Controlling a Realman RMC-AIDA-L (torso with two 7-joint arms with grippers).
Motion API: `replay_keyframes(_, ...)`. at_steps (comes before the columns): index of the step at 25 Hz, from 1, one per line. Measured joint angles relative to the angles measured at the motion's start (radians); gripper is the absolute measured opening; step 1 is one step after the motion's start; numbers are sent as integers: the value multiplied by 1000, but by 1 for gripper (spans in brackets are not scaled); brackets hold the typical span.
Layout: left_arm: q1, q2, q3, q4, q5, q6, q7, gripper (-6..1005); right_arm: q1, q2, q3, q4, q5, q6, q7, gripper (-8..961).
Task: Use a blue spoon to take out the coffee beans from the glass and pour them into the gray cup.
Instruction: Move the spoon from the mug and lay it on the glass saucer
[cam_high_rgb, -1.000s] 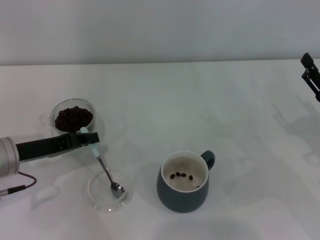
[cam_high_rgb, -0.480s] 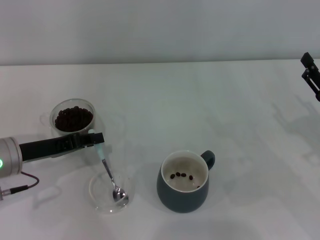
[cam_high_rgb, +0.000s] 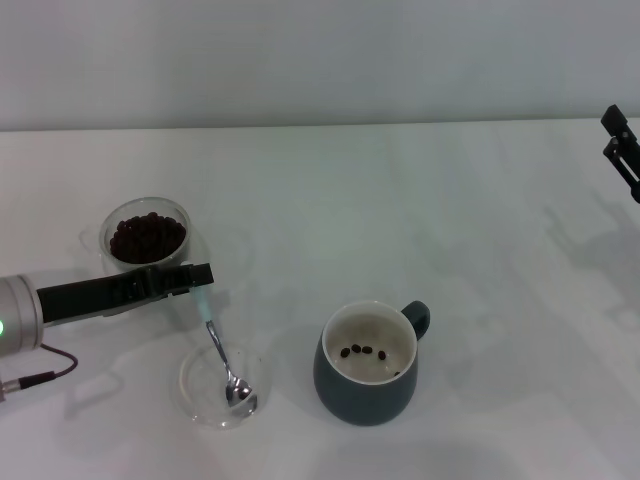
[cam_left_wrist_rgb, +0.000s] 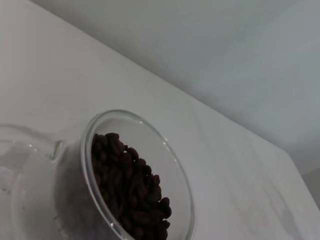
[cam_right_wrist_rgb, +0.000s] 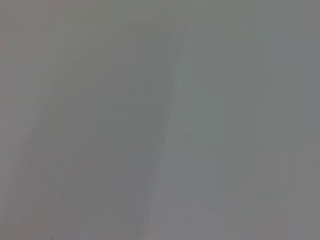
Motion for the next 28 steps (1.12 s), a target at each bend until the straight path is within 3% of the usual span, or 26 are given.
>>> replay_keyframes(19, 14, 5, -26, 4, -4, 42, -10, 486, 0, 0, -4, -1, -7, -2, 0, 737)
replay_keyframes(28, 24, 9, -26, 17, -7, 47, -12, 657, -2, 0, -5, 0, -7, -4, 0, 737)
